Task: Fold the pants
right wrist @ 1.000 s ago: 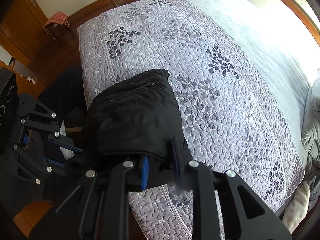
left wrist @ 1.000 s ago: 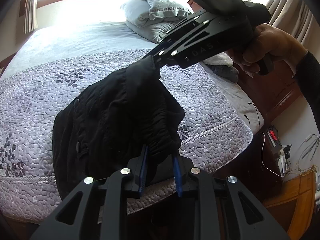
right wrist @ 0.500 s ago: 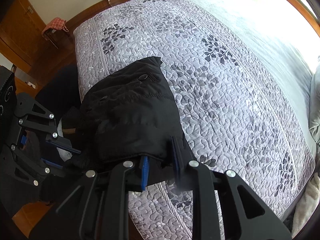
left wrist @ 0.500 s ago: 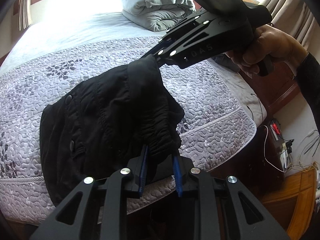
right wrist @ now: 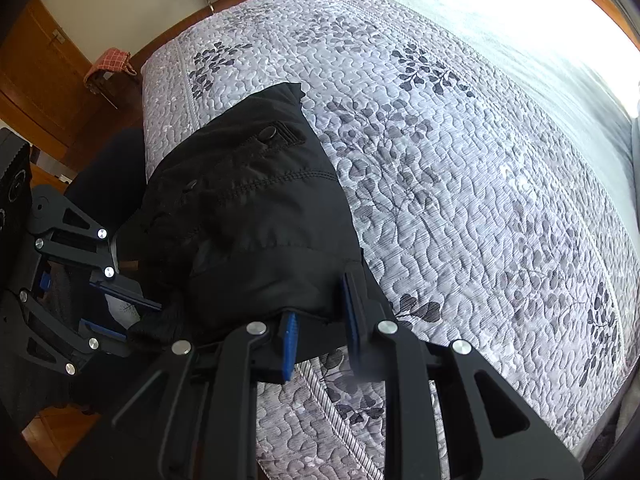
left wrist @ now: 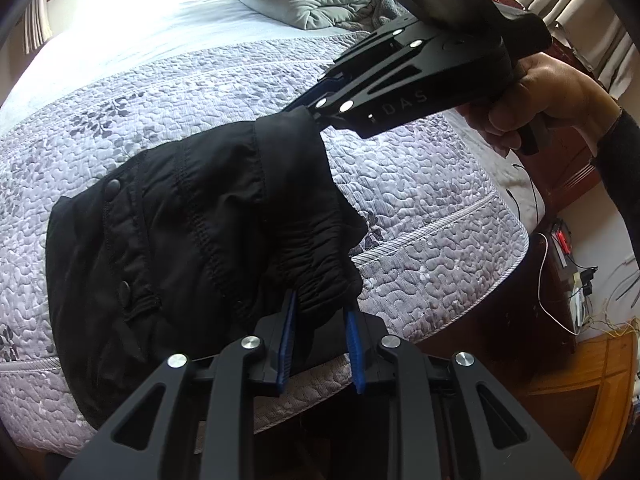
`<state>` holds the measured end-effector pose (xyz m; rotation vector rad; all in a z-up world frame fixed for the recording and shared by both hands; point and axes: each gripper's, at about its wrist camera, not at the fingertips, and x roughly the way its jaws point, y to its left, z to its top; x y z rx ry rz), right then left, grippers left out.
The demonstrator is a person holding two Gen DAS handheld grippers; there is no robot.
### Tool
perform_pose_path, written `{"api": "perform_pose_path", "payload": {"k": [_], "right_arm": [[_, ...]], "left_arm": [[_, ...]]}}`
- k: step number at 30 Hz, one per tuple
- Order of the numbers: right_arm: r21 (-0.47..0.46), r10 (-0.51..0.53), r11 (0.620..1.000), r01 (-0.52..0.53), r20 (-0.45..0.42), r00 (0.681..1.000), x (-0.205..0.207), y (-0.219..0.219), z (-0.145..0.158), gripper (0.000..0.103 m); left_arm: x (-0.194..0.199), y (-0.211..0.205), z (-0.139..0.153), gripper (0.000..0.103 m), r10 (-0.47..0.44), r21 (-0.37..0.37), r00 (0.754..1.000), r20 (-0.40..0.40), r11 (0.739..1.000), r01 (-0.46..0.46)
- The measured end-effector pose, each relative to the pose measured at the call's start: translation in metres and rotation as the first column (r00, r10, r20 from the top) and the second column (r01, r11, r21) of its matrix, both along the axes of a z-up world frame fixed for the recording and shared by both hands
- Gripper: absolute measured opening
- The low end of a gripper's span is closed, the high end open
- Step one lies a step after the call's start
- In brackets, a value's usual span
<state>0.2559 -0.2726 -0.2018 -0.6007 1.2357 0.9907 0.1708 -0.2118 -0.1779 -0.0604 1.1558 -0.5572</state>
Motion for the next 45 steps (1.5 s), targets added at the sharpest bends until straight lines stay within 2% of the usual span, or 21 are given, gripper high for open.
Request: {"api": "perform_pose_path", "payload": {"k": [23, 25, 26, 27, 29, 31, 33, 35, 36, 38, 41, 42, 43, 44, 45], "right_arm": [[0.036, -0.047, 0.998, 0.048, -0.035, 0.998, 0.012, -0.036, -0.084, 0.021], [0.049, -0.094, 0.994, 0.097, -0.060, 0.994, 0.014, -0.042, -0.088, 0.030], [0.050, -0.141, 0.988, 0.145, -0.083, 0.987, 0.016, -0.049, -0.092, 0.048], [0.050, -0.207, 0.975, 0.215, -0.120, 0.971, 0.019, -0.058, -0.096, 0.069], [0.093, -0.343, 0.924, 0.371, -0.228, 0.911, 0.022, -0.086, -0.104, 0.071], [0.169, -0.442, 0.839, 0.517, -0.342, 0.829, 0.016, -0.115, -0.110, 0.072], [0.245, -0.475, 0.745, 0.620, -0.459, 0.751, 0.001, -0.133, -0.113, 0.072], [0.315, -0.475, 0.646, 0.695, -0.547, 0.689, -0.018, -0.142, -0.116, 0.075], [0.337, -0.467, 0.597, 0.728, -0.592, 0.657, -0.025, -0.144, -0.120, 0.082], [0.345, -0.478, 0.533, 0.772, -0.631, 0.611, -0.036, -0.141, -0.128, 0.084], [0.355, -0.478, 0.501, 0.790, -0.647, 0.594, -0.049, -0.131, -0.134, 0.084], [0.353, -0.475, 0.492, 0.796, -0.657, 0.585, -0.053, -0.127, -0.138, 0.082], [0.350, -0.478, 0.492, 0.797, -0.657, 0.583, -0.055, -0.124, -0.140, 0.072], [0.340, -0.490, 0.504, 0.794, -0.645, 0.587, -0.058, -0.118, -0.142, 0.042], [0.334, -0.491, 0.516, 0.789, -0.640, 0.592, -0.061, -0.114, -0.142, 0.030]], "left_arm": [[0.027, -0.031, -0.073, 0.023, -0.030, 0.068, 0.990, -0.134, 0.997, 0.040], [0.029, -0.030, -0.078, 0.024, -0.033, 0.059, 0.987, -0.154, 0.997, 0.042], [0.029, -0.028, -0.079, 0.024, -0.036, 0.043, 0.986, -0.161, 0.998, 0.043], [0.029, -0.024, -0.078, 0.025, -0.041, 0.015, 0.985, -0.166, 0.999, 0.044], [0.028, -0.014, -0.073, 0.030, -0.057, -0.059, 0.983, -0.175, 0.997, 0.047], [0.025, 0.002, -0.063, 0.040, -0.058, -0.149, 0.985, -0.165, 0.988, 0.033], [0.021, 0.020, -0.050, 0.054, -0.042, -0.225, 0.989, -0.142, 0.974, 0.009], [0.017, 0.041, -0.036, 0.063, -0.018, -0.289, 0.994, -0.111, 0.957, -0.015], [0.016, 0.049, -0.031, 0.066, 0.003, -0.293, 0.996, -0.088, 0.956, -0.029], [0.016, 0.071, -0.024, 0.068, 0.061, -0.276, 0.997, -0.042, 0.959, -0.070], [0.022, 0.108, -0.028, 0.069, 0.176, -0.230, 0.984, -0.033, 0.957, -0.179], [0.026, 0.119, -0.031, 0.069, 0.213, -0.223, 0.976, -0.041, 0.950, -0.217], [0.029, 0.132, -0.035, 0.069, 0.260, -0.215, 0.965, -0.045, 0.941, -0.263], [0.032, 0.144, -0.039, 0.069, 0.295, -0.200, 0.954, -0.054, 0.933, -0.300], [0.035, 0.154, -0.044, 0.069, 0.325, -0.187, 0.943, -0.066, 0.925, -0.332]]}}
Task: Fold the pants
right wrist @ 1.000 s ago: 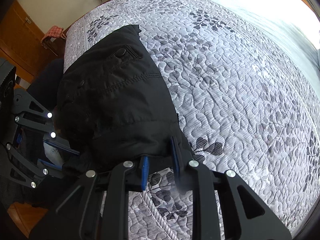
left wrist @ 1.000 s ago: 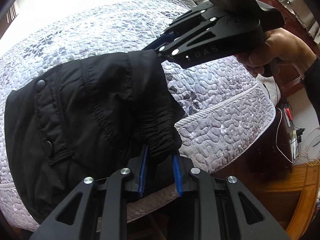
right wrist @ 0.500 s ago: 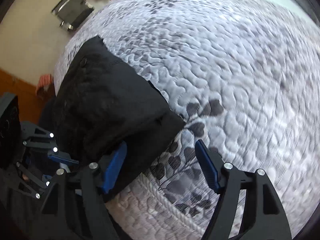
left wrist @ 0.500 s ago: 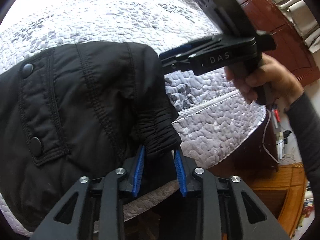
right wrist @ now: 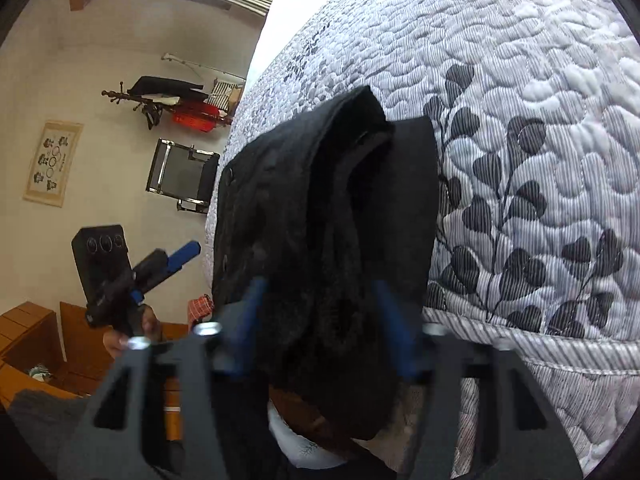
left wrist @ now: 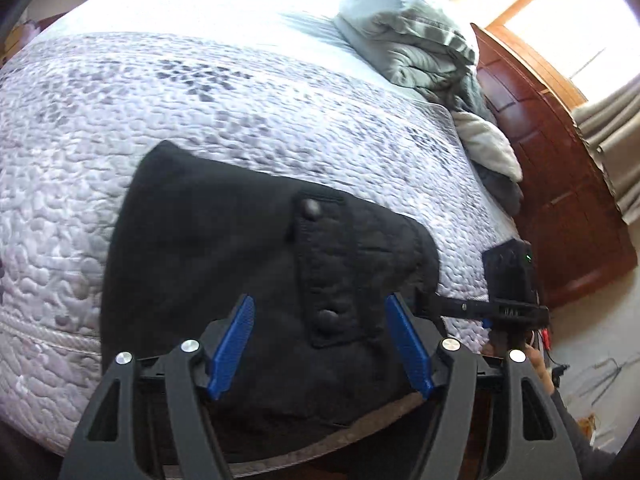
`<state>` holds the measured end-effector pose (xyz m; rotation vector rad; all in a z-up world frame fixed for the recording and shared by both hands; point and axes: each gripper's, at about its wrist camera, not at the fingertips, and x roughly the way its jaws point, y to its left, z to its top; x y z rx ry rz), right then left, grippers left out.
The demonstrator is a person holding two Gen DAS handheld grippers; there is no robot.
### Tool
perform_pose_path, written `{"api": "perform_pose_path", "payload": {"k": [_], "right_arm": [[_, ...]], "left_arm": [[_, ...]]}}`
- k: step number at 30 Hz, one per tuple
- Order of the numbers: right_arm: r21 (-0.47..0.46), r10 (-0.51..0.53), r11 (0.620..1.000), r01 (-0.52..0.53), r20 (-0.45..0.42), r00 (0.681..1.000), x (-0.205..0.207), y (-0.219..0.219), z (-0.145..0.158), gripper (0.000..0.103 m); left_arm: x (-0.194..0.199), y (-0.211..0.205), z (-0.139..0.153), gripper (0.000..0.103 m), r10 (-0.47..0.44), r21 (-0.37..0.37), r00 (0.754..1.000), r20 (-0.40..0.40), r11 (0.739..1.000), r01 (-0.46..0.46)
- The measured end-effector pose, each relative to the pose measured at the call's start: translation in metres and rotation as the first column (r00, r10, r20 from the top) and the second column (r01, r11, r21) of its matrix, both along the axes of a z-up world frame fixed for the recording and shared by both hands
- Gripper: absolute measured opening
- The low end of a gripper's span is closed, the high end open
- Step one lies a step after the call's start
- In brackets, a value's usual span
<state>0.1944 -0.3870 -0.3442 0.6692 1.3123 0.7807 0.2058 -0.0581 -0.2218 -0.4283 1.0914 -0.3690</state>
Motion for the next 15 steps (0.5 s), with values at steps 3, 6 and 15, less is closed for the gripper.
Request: {"api": "perform_pose_path", "payload": {"k": [3, 6, 15], "right_arm": [[-0.020, -0.036, 0.999, 0.036, 0.018, 0.999, -0.010, -0.002, 0.015, 0.019], [0.020, -0.108, 0.994, 0.107, 0.014, 0.994, -0.024, -0.012, 0.024, 0.018], [-0.071, -0.203, 0.977, 0.199, -0.050, 0.978, -0.033, -0.026, 0.001, 0.032]], "left_arm": [[0.004, 0.020, -0.008, 0.069, 0.052, 0.002, 0.998, -0.018, 0.999, -0.052], [0.007, 0.031, -0.011, 0.069, 0.057, 0.010, 0.998, -0.020, 0.998, -0.057], [0.005, 0.031, -0.013, 0.069, 0.024, -0.006, 1.000, -0.003, 1.000, -0.024]]}}
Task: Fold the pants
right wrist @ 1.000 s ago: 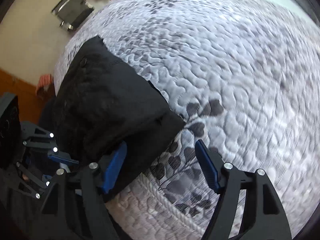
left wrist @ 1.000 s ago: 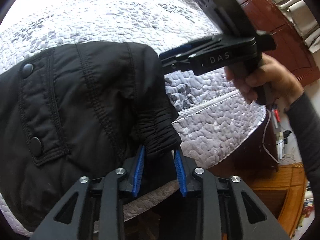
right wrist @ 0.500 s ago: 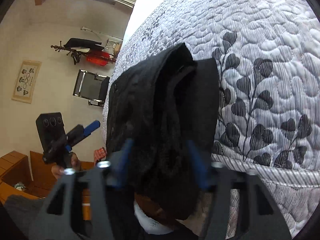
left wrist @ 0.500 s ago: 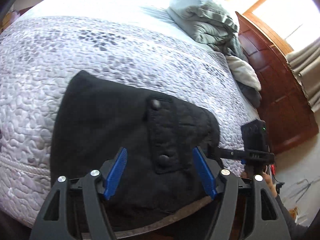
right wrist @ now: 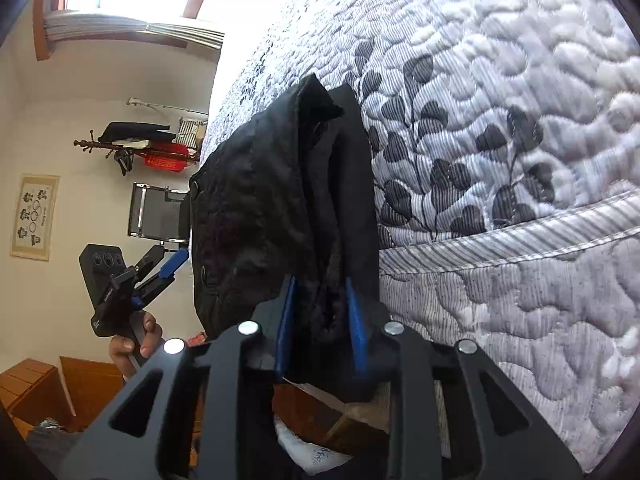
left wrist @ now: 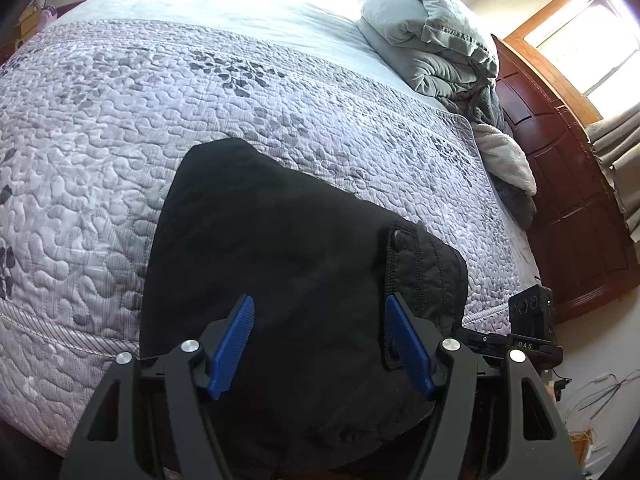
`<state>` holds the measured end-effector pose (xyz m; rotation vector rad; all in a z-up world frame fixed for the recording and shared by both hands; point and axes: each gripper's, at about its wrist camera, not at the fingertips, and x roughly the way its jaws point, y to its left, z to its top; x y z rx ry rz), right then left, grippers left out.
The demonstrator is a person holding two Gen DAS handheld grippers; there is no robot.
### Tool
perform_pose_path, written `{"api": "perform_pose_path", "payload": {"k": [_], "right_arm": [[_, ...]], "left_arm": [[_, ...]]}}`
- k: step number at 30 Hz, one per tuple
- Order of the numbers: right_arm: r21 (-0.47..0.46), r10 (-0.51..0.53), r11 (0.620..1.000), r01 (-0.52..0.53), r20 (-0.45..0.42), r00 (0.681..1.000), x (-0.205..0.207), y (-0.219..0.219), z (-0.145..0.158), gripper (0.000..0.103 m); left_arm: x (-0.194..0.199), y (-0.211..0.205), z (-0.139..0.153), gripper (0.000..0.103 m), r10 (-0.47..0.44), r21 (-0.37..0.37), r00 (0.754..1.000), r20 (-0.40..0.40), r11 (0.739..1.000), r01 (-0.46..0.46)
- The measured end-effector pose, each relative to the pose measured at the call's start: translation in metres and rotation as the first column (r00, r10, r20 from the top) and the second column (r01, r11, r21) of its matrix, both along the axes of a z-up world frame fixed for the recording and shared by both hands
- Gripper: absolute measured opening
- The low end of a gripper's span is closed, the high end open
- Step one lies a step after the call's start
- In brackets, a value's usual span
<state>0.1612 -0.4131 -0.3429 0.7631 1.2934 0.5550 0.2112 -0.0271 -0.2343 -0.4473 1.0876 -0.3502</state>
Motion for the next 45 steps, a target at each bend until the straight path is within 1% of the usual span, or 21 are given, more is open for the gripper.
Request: {"api": "perform_pose_path", "payload": {"k": [3, 7, 10, 11, 12, 14, 16, 17, 18, 20, 24, 27, 28, 30, 32, 34, 36, 39, 42, 44, 45], "right_arm": [[-0.074, -0.045, 0.996, 0.053, 0.114, 0.992, 0.005, -0.003, 0.040, 0.032], [-0.026, -0.017, 0.999, 0.023, 0.222, 0.975, 0.037, 0.024, 0.066, 0.032], [-0.042, 0.028, 0.999, -0.021, 0.190, 0.981, 0.069, 0.046, 0.046, 0.032], [-0.086, 0.040, 0.996, -0.026, 0.164, 0.986, 0.080, 0.051, 0.033, 0.022], [-0.117, 0.028, 0.993, -0.012, 0.133, 0.991, 0.086, 0.051, 0.017, 0.000], [-0.122, 0.017, 0.993, -0.007, 0.081, 0.997, 0.090, 0.039, -0.011, 0.000], [-0.103, -0.014, 0.994, 0.021, 0.067, 0.998, 0.085, 0.030, -0.012, 0.000], [-0.091, -0.017, 0.996, 0.025, 0.086, 0.996, 0.080, 0.028, -0.003, 0.005], [-0.083, -0.025, 0.996, 0.034, 0.105, 0.994, 0.070, 0.025, 0.006, 0.019], [-0.073, -0.029, 0.997, 0.040, 0.149, 0.988, 0.050, 0.025, 0.027, 0.035], [-0.035, 0.067, 0.997, -0.062, 0.194, 0.979, 0.004, 0.056, 0.048, 0.039], [-0.090, 0.132, 0.989, -0.119, 0.157, 0.979, -0.018, 0.077, 0.034, 0.042], [-0.121, 0.137, 0.985, -0.122, 0.125, 0.983, -0.021, 0.080, 0.021, 0.038], [-0.186, 0.132, 0.976, -0.114, 0.084, 0.988, -0.023, 0.077, -0.001, 0.005], [-0.152, 0.079, 0.986, -0.070, 0.054, 0.995, -0.021, 0.064, -0.006, 0.000], [-0.140, 0.057, 0.989, -0.047, 0.064, 0.996, -0.024, 0.058, 0.004, 0.003], [-0.155, 0.039, 0.988, -0.027, 0.078, 0.996, -0.029, 0.053, 0.017, 0.030], [-0.092, -0.013, 0.995, 0.025, 0.127, 0.992, -0.035, 0.046, 0.040, 0.048], [-0.141, 0.005, 0.990, 0.006, 0.080, 0.997, -0.029, 0.049, 0.031, 0.047], [-0.178, -0.011, 0.984, 0.009, -0.009, 1.000, -0.027, 0.042, 0.009, 0.030], [-0.196, -0.018, 0.981, 0.013, -0.025, 1.000, -0.028, 0.036, 0.006, 0.043]], "left_arm": [[0.000, 0.001, 0.008, 0.071, -0.012, -0.035, 0.999, 0.037, 0.999, 0.013], [-0.001, -0.001, 0.010, 0.074, -0.033, -0.043, 0.997, 0.075, 0.998, 0.037], [0.001, -0.003, 0.004, 0.074, -0.032, -0.035, 0.998, 0.054, 0.999, 0.034], [0.003, -0.002, 0.002, 0.074, -0.033, -0.035, 0.998, 0.047, 0.999, 0.035], [0.003, -0.001, 0.001, 0.074, -0.035, -0.034, 0.999, 0.041, 0.999, 0.036], [0.004, 0.003, -0.001, 0.075, -0.036, -0.031, 0.999, 0.034, 0.999, 0.037], [0.004, 0.012, 0.000, 0.075, -0.030, -0.041, 0.999, 0.033, 0.999, 0.031], [0.003, 0.018, 0.002, 0.078, -0.024, -0.046, 0.999, 0.035, 0.999, 0.025], [0.003, 0.025, 0.004, 0.082, -0.015, -0.051, 0.999, 0.039, 0.999, 0.017], [0.002, 0.042, 0.006, 0.084, 0.008, -0.055, 0.999, 0.052, 0.998, -0.005], [0.000, 0.075, 0.000, 0.084, 0.051, -0.085, 0.998, 0.021, 0.995, -0.049], [-0.004, 0.090, -0.009, 0.085, 0.065, -0.122, 0.998, -0.015, 0.990, -0.066], [-0.006, 0.094, -0.013, 0.086, 0.068, -0.138, 0.997, -0.027, 0.988, -0.071], [-0.007, 0.101, -0.024, 0.086, 0.066, -0.180, 0.996, -0.068, 0.981, -0.077], [-0.009, 0.107, -0.033, 0.086, 0.061, -0.206, 0.993, -0.102, 0.975, -0.082], [-0.011, 0.116, -0.039, 0.086, 0.057, -0.208, 0.991, -0.119, 0.975, -0.081], [-0.014, 0.126, -0.041, 0.086, 0.056, -0.210, 0.991, -0.122, 0.974, -0.081], [-0.014, 0.139, -0.042, 0.087, 0.060, -0.232, 0.990, -0.126, 0.969, -0.088], [-0.008, 0.143, -0.047, 0.088, 0.035, -0.270, 0.988, -0.148, 0.960, -0.074], [-0.003, 0.142, -0.050, 0.089, 0.010, -0.289, 0.986, -0.169, 0.956, -0.059], [0.000, 0.140, -0.050, 0.089, -0.005, -0.294, 0.984, -0.176, 0.955, -0.047]]}}
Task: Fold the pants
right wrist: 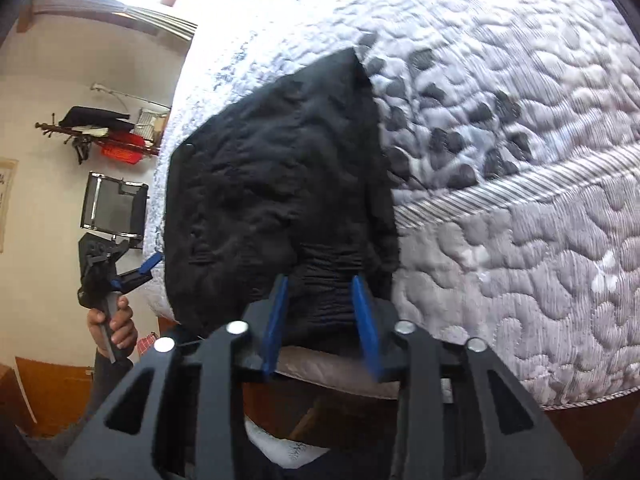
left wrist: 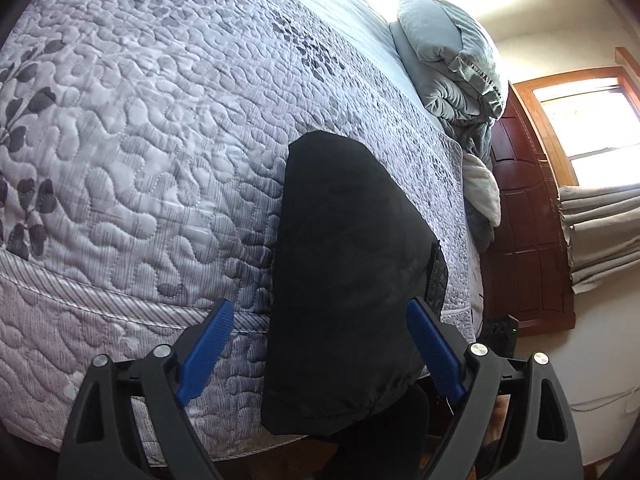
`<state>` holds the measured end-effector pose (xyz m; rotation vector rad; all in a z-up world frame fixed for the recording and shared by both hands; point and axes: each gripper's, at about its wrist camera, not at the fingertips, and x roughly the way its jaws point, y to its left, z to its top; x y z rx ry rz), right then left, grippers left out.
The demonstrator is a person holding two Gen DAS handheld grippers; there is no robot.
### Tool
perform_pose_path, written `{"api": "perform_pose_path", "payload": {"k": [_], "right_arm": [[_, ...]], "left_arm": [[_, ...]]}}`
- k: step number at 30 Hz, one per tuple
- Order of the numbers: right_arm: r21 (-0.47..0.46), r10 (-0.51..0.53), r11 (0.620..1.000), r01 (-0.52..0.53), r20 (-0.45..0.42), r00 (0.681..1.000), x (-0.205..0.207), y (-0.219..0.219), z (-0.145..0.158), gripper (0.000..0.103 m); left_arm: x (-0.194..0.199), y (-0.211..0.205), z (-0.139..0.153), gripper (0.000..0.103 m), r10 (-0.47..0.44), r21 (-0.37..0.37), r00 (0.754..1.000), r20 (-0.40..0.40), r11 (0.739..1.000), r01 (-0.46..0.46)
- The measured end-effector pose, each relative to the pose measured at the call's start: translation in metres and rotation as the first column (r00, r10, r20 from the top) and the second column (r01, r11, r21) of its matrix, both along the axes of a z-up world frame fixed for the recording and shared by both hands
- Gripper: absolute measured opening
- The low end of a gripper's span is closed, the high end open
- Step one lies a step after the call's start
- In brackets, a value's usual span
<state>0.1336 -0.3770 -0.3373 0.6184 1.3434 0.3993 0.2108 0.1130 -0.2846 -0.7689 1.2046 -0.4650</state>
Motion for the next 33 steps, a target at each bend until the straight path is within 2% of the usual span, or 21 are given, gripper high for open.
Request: {"api": "perform_pose_path", "payload": {"k": [1, 2, 3, 6, 8, 12, 16, 24, 29, 33], "right_arm": [[-0.050, -0.021, 0.999, 0.021, -0.004, 1.000, -0.002, -0.008, 0.002, 0.059], [-0.055, -0.045, 0.997, 0.046, 0.012, 0.999, -0.005, -0.017, 0.006, 0.082], [-0.021, -0.069, 0.997, 0.069, 0.027, 0.997, -0.006, -0.027, 0.010, 0.090], [0.123, -0.124, 0.985, 0.122, 0.008, 0.992, -0.003, -0.051, 0.011, 0.099], [0.209, -0.134, 0.968, 0.137, -0.030, 0.991, 0.005, -0.057, 0.003, 0.099], [0.268, -0.051, 0.961, 0.062, -0.049, 0.997, 0.033, -0.044, -0.011, 0.100], [0.283, 0.013, 0.959, 0.011, -0.081, 0.997, 0.051, -0.028, -0.024, 0.100], [0.337, 0.051, 0.941, -0.014, -0.102, 0.993, 0.064, -0.004, -0.045, 0.101], [0.357, 0.079, 0.933, -0.040, -0.094, 0.992, 0.062, 0.010, -0.044, 0.101], [0.335, 0.088, 0.941, -0.051, -0.097, 0.991, 0.065, 0.018, -0.039, 0.101]], "left_arm": [[0.003, 0.000, -0.001, 0.090, -0.012, -0.005, 1.000, -0.005, 1.000, 0.012], [0.006, 0.001, -0.001, 0.092, -0.022, -0.011, 1.000, -0.009, 1.000, 0.022], [0.010, 0.002, -0.003, 0.093, -0.031, -0.019, 0.999, -0.014, 0.999, 0.031], [0.022, 0.003, -0.011, 0.094, -0.058, -0.048, 0.998, -0.030, 0.997, 0.057], [0.029, 0.000, -0.018, 0.094, -0.069, -0.073, 0.997, -0.039, 0.995, 0.066], [0.038, -0.009, -0.037, 0.094, -0.098, -0.148, 0.993, -0.067, 0.985, 0.088], [0.048, -0.016, -0.048, 0.094, -0.116, -0.175, 0.990, -0.079, 0.979, 0.101], [0.071, -0.039, -0.069, 0.094, -0.171, -0.205, 0.978, -0.120, 0.968, 0.144], [0.075, -0.058, -0.078, 0.094, -0.227, -0.218, 0.965, -0.130, 0.956, 0.195], [0.073, -0.062, -0.081, 0.093, -0.230, -0.230, 0.964, -0.132, 0.953, 0.195]]}}
